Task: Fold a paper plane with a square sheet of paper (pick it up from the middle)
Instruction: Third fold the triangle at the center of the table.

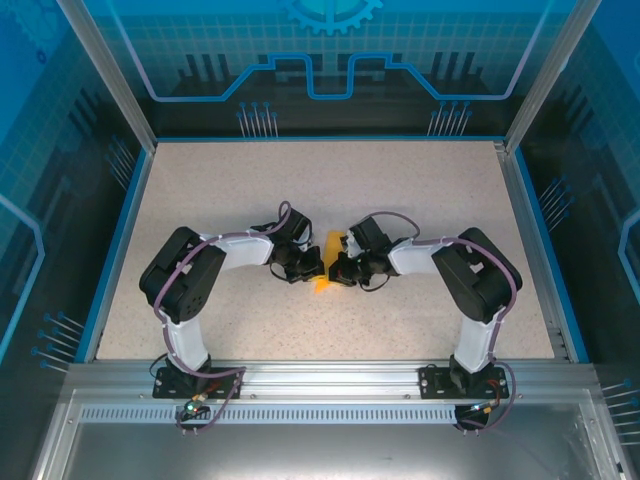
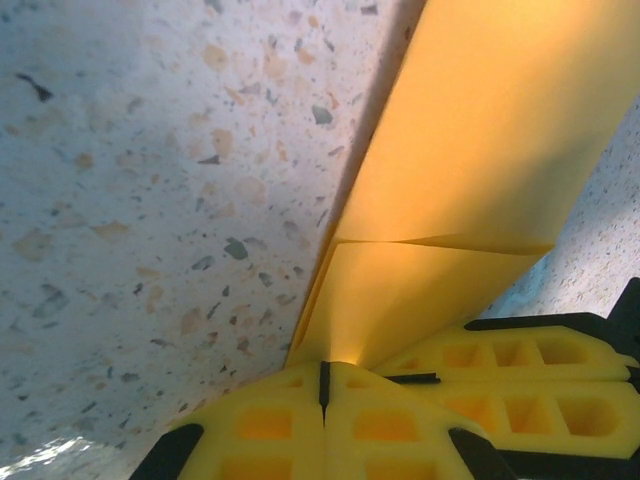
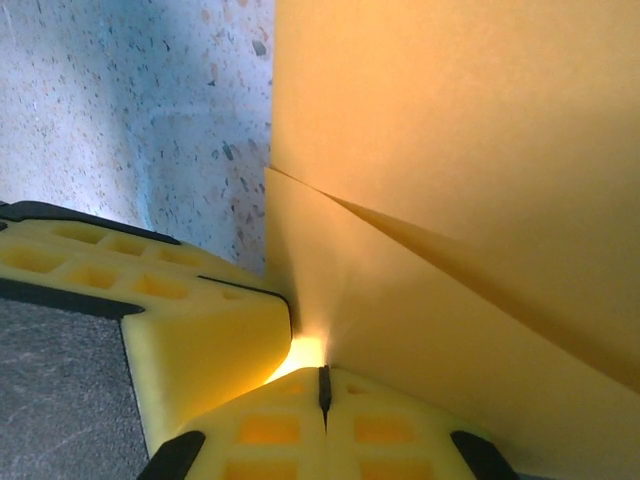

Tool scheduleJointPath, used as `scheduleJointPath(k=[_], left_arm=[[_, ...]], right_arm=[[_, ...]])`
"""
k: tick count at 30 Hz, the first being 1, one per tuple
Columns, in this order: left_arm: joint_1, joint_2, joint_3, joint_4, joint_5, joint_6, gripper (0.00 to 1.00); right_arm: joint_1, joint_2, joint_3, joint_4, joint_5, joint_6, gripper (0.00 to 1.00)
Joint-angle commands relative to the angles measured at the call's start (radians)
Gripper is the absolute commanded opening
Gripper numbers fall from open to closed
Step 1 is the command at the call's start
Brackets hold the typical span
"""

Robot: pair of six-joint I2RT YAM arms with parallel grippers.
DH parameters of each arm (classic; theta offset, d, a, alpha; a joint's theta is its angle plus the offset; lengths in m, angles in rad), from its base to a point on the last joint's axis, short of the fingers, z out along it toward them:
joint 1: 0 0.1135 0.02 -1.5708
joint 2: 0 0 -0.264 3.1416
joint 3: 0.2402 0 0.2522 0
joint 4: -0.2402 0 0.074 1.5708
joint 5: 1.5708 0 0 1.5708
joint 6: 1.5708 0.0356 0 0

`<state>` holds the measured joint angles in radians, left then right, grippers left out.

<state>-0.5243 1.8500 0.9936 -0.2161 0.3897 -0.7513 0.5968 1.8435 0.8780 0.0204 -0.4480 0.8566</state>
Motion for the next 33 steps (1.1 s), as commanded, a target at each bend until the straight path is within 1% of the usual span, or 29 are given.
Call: scheduleJointPath(k=[1,6,15,23,27,33], left_arm=[[0.007,0.041,0.000,-0.065,-0.049,0.029,0.00],[0.007,0.045,0.002,-0.066,-0.048,0.031,0.00],[0.008,0.044,0.004,-0.068,-0.045,0.032,0.00],[0.007,0.046,0.001,-0.070,-0.043,0.035,0.00],[0.008,0.046,0.004,-0.072,-0.041,0.036,0.00],[0.009,0.046,0.006,-0.072,-0.036,0.038,0.00]], right_arm=[[-0.019,-0.028,-0.035,-0.028,0.030,0.012,0.05],[-0.073,-0.055,-0.040,0.021,-0.001,0.014,0.06],[-0.122,0.028,-0.078,0.035,0.018,0.019,0.04],[-0.179,-0.060,-0.083,0.033,0.000,0.005,0.07],[-0.205,-0.028,-0.088,0.032,-0.002,-0.003,0.06],[-0.213,0.001,-0.117,0.048,0.010,0.004,0.05]])
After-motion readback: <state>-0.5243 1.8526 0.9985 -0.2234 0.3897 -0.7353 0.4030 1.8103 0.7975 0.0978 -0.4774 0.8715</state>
